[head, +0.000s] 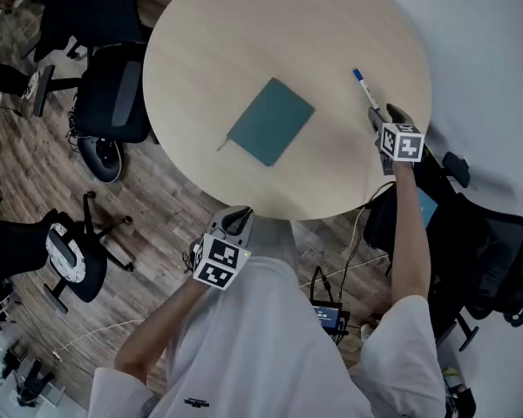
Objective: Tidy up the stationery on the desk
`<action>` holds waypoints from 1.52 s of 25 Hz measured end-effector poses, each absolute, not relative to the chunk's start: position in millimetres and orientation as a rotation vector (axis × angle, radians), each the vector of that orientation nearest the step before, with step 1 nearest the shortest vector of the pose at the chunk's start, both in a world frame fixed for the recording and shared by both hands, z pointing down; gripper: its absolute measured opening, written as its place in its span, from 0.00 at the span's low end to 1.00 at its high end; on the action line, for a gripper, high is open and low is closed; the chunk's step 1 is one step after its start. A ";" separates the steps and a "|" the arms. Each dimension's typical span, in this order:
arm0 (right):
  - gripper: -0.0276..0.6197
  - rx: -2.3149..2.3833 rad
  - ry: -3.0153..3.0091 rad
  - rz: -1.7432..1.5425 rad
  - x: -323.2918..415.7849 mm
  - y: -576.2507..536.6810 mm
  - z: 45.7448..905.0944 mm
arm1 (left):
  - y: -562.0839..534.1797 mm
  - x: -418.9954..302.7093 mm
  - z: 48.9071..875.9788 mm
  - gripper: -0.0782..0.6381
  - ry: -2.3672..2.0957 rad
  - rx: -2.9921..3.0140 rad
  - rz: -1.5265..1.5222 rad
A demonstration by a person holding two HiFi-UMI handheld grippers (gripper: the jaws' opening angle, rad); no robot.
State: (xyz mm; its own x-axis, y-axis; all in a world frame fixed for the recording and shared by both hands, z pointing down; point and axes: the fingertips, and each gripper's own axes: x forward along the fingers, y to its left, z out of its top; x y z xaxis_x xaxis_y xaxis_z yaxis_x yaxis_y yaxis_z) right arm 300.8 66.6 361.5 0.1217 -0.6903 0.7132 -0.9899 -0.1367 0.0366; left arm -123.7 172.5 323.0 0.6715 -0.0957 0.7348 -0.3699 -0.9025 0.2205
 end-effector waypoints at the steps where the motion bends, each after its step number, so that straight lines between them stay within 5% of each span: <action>1: 0.42 1.918 -1.674 0.725 261.5 83.5 340.4 | 181.1 -131.4 309.9 0.14 -0.354 2.560 1.048; 9: 0.41 2.200 -1.917 0.518 -132.9 293.8 188.9 | 271.9 -282.2 192.5 0.14 -0.337 2.730 0.645; 16: 0.11 2.317 -1.849 0.731 -362.2 462.8 166.4 | 393.0 -416.9 159.2 0.14 -0.220 2.723 0.655; 24: 0.10 2.459 -1.889 0.935 -391.7 567.3 167.2 | 504.2 -442.4 158.3 0.14 -0.207 2.709 0.699; 38: 0.10 2.319 -2.039 0.779 -292.9 671.9 159.7 | 615.5 -348.7 142.8 0.14 -0.389 2.754 0.653</action>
State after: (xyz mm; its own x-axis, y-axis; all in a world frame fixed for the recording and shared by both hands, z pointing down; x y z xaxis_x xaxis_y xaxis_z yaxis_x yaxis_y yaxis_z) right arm -292.9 671.9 159.7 0.0607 -0.9424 0.3288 -0.9216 -0.1795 -0.3442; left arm -348.7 615.5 142.8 0.8612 -0.1927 0.4704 -0.3213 -0.9234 0.2100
